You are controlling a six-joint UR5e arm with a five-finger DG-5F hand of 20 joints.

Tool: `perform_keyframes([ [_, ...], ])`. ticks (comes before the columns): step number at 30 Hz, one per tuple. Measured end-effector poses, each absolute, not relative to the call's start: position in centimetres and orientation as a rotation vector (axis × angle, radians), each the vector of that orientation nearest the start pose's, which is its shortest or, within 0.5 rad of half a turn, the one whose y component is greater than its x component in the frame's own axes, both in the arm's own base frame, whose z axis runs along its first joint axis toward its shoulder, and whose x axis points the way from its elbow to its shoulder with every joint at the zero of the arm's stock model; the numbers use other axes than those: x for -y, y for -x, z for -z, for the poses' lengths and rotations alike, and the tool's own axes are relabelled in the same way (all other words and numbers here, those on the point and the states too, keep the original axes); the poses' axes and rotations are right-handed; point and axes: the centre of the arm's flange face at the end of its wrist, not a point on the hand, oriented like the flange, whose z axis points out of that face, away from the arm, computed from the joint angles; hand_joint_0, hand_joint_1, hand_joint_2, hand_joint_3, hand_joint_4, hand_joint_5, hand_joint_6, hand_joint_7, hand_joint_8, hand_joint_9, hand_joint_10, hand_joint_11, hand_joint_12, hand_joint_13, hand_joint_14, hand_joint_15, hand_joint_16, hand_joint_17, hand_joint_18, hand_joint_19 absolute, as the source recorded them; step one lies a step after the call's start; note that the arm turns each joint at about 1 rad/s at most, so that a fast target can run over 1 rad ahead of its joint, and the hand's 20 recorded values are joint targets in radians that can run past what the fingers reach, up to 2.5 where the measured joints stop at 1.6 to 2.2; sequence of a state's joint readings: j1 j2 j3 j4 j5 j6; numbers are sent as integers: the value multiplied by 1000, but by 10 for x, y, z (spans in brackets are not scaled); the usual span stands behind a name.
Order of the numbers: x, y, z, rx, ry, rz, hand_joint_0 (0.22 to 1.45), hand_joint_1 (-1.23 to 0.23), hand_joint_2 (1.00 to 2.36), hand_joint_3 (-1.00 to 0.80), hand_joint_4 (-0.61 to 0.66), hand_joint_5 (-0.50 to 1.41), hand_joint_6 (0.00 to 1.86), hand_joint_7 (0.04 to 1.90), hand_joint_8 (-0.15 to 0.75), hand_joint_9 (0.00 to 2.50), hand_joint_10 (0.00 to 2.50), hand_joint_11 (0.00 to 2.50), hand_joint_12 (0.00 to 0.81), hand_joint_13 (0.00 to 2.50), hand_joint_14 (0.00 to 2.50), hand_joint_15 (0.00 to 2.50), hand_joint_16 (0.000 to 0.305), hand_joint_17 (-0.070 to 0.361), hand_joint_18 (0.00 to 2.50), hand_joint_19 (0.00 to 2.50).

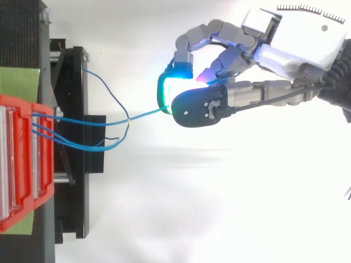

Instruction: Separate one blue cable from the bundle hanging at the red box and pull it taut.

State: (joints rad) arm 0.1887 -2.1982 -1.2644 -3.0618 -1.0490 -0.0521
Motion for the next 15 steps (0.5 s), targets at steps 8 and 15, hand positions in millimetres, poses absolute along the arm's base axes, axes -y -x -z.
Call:
perform_keyframes([
  [8, 52, -704, -265, -1187, -1410, -749, 751, -772, 1015, -324, -291, -203, 942, 1277, 180, 988, 258, 1669, 308, 865, 1077, 1456, 39, 88, 760, 1239],
  [15, 52, -704, -265, -1187, -1410, -749, 749, -772, 1015, -324, -288, -203, 942, 1273, 179, 990, 258, 1667, 305, 865, 1074, 1466, 39, 88, 761, 1238],
])
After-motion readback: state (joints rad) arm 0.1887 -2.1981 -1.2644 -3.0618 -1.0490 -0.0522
